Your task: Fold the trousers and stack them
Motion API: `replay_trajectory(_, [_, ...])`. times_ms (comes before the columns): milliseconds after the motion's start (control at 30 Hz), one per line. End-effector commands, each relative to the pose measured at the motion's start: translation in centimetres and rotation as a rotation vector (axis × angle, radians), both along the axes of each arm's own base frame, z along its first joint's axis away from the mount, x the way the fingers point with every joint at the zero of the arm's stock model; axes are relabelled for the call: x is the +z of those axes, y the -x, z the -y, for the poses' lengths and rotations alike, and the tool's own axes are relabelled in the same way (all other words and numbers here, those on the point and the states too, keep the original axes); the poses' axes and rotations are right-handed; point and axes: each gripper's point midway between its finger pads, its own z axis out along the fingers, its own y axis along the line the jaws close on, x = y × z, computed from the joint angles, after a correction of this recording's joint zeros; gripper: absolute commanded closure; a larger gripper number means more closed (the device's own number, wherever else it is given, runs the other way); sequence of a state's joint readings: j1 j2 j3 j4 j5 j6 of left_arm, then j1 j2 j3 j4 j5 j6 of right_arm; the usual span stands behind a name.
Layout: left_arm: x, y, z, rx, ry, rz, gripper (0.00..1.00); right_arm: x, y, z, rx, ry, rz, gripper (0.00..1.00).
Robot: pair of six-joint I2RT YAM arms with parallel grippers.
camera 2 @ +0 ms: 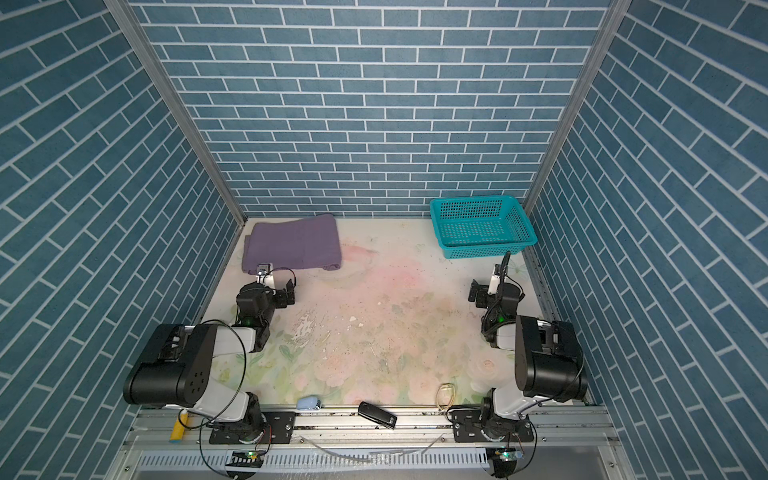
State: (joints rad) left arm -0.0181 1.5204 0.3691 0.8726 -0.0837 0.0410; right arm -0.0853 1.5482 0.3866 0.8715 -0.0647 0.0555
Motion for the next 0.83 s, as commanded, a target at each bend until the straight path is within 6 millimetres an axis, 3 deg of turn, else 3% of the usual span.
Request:
replay_trajectory(0, [0.21, -0.32, 0.31, -0.016, -0.007, -0.001, 0.01, 0.31, -0.16, -0.27, 0.013, -0.009, 0.007, 0.01])
replay_trajectory(800, [0.18, -0.31, 0.31, -0.016, -0.006, -0.002, 0.01, 0.27, -0.22, -0.67, 0.028, 0.001, 0.002, 0.01])
